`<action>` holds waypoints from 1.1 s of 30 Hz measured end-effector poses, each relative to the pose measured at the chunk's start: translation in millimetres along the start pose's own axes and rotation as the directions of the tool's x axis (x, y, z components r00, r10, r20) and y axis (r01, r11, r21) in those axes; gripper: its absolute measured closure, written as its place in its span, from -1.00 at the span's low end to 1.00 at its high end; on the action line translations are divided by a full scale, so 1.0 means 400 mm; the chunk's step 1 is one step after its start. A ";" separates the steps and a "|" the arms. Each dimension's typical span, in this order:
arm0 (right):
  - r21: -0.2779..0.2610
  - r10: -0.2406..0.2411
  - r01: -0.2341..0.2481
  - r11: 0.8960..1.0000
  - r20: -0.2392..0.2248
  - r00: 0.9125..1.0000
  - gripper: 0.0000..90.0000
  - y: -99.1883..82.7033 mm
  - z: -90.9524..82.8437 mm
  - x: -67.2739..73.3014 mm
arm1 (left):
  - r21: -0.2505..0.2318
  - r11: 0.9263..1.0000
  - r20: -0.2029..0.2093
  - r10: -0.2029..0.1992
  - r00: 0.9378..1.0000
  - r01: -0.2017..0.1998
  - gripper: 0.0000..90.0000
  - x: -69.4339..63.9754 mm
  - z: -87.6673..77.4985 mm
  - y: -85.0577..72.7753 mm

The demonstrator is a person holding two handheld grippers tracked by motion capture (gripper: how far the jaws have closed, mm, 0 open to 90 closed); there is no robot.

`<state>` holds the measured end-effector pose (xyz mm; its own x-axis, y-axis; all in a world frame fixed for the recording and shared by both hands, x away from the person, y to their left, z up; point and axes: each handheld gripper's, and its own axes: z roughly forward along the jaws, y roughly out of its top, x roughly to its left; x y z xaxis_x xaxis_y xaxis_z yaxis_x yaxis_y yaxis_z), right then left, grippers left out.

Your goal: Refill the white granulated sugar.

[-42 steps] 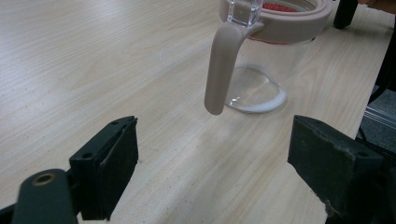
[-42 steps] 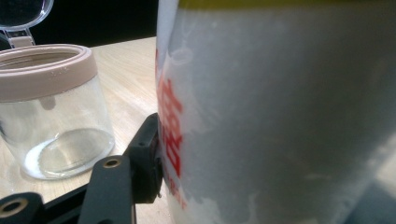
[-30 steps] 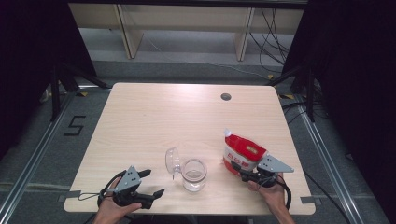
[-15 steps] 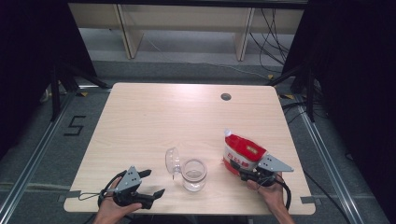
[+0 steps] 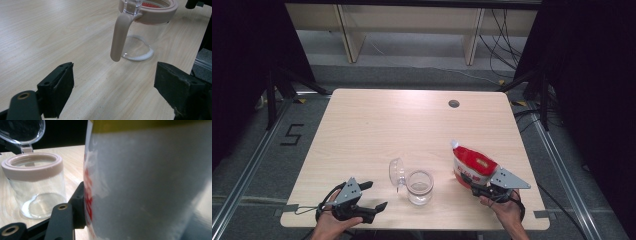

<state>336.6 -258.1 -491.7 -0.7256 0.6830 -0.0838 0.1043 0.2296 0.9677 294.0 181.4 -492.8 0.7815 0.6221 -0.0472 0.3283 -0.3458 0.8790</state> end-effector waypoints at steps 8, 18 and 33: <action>0.034 -0.108 0.106 0.994 0.042 0.993 0.01 0.035 -0.019 0.020 | -0.003 1.000 -0.003 -0.025 1.000 0.025 -0.65 -0.005 0.000 -0.002; 0.114 -0.238 0.231 0.966 0.054 0.970 0.02 0.065 -0.031 0.081 | 0.002 1.000 -0.004 0.003 1.000 -0.003 -0.65 -0.003 -0.002 0.000; 0.259 -0.567 0.541 0.800 0.036 0.823 0.02 0.088 -0.017 0.152 | 0.006 1.000 -0.002 0.007 1.000 -0.007 -0.65 -0.001 0.000 -0.002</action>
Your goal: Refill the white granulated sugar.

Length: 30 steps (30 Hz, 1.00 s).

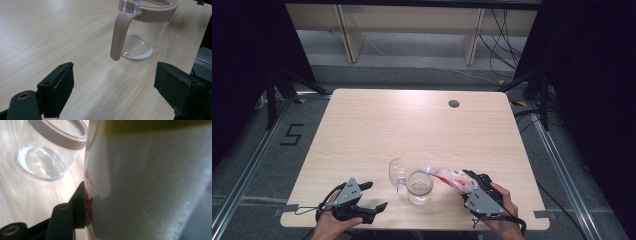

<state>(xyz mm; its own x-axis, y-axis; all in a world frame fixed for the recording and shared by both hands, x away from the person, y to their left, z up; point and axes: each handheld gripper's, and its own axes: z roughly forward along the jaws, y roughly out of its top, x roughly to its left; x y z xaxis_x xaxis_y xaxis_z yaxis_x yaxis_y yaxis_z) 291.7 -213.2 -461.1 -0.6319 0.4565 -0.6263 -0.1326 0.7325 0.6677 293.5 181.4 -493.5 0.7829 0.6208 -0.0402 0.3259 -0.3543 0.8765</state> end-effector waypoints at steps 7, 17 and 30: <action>0.049 -0.085 0.084 0.995 0.040 0.996 0.02 0.012 -0.007 0.006 | 0.003 1.000 -0.004 0.002 1.000 -0.002 -0.65 0.000 0.000 0.000; 0.134 -0.266 0.254 0.958 0.081 0.961 0.03 0.030 -0.013 0.018 | 0.002 1.000 -0.004 0.001 1.000 -0.001 -0.65 -0.002 0.003 -0.001; 0.229 -0.477 0.442 0.867 0.125 0.870 0.03 0.048 -0.016 0.035 | 0.001 1.000 -0.002 -0.022 1.000 0.022 -0.65 -0.006 0.004 -0.002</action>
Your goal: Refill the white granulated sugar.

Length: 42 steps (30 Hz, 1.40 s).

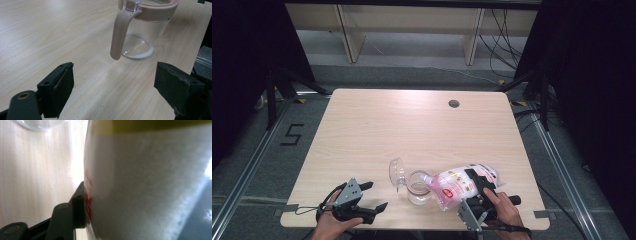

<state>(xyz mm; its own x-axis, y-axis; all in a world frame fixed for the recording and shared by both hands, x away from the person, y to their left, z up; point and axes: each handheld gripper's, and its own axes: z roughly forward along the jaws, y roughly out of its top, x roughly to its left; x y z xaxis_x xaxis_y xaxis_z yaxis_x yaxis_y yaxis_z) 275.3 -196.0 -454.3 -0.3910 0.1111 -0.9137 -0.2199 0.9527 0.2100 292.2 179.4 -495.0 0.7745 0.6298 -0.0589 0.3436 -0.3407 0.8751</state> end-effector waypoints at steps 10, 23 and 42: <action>0.023 -0.193 0.192 0.981 0.049 0.980 0.04 0.020 -0.003 -0.005 | -0.001 1.000 0.001 0.000 1.000 0.000 -0.65 0.000 0.001 0.000; 0.050 -0.310 0.306 0.951 0.093 0.946 0.05 0.027 0.002 0.008 | 0.007 1.000 -0.001 0.029 1.000 -0.029 -0.65 0.002 0.002 0.000; 0.074 -0.414 0.407 0.910 0.130 0.901 0.07 0.043 0.009 -0.001 | 0.026 0.998 -0.007 0.051 0.999 -0.051 -0.65 0.005 0.000 0.001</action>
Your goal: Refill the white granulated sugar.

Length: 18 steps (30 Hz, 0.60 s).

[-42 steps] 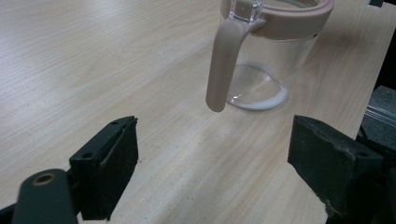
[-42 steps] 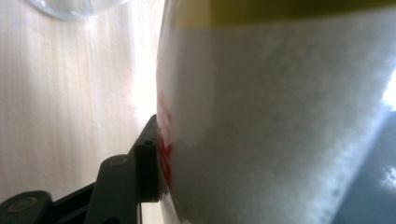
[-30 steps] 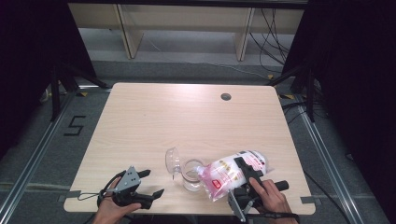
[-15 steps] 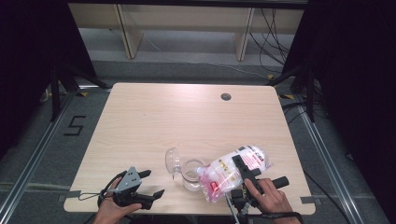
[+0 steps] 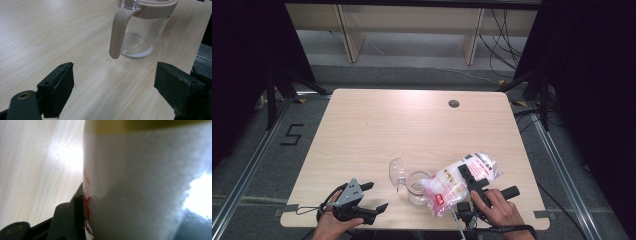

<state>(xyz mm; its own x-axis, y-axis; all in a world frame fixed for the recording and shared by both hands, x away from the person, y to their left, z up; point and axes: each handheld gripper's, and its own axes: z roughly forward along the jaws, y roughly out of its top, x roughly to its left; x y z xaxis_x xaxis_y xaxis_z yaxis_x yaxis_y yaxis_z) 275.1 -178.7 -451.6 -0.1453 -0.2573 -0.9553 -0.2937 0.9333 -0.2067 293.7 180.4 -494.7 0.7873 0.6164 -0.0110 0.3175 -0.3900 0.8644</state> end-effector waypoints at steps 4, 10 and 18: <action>0.001 0.007 -0.007 1.000 -0.004 1.000 0.08 -0.002 0.001 -0.001 | -0.010 1.000 0.007 -0.011 1.000 0.011 -0.65 -0.002 0.002 -0.001; -0.003 -0.005 0.005 1.000 -0.007 1.000 0.08 -0.004 0.001 -0.006 | -0.008 1.000 0.005 -0.009 1.000 0.009 -0.65 -0.001 0.002 -0.001; -0.006 -0.019 0.019 1.000 -0.008 1.000 0.08 -0.002 0.000 -0.008 | -0.014 1.000 0.009 -0.011 1.000 0.011 -0.65 -0.002 0.003 -0.001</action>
<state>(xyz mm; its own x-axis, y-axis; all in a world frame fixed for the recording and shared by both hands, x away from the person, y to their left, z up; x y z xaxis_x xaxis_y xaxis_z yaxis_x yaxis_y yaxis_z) 275.7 -178.7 -448.5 -0.1469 -0.2767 -0.9497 -0.3016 0.9269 -0.2234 293.9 179.3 -495.6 0.7884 0.6147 -0.0251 0.3190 -0.3737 0.8710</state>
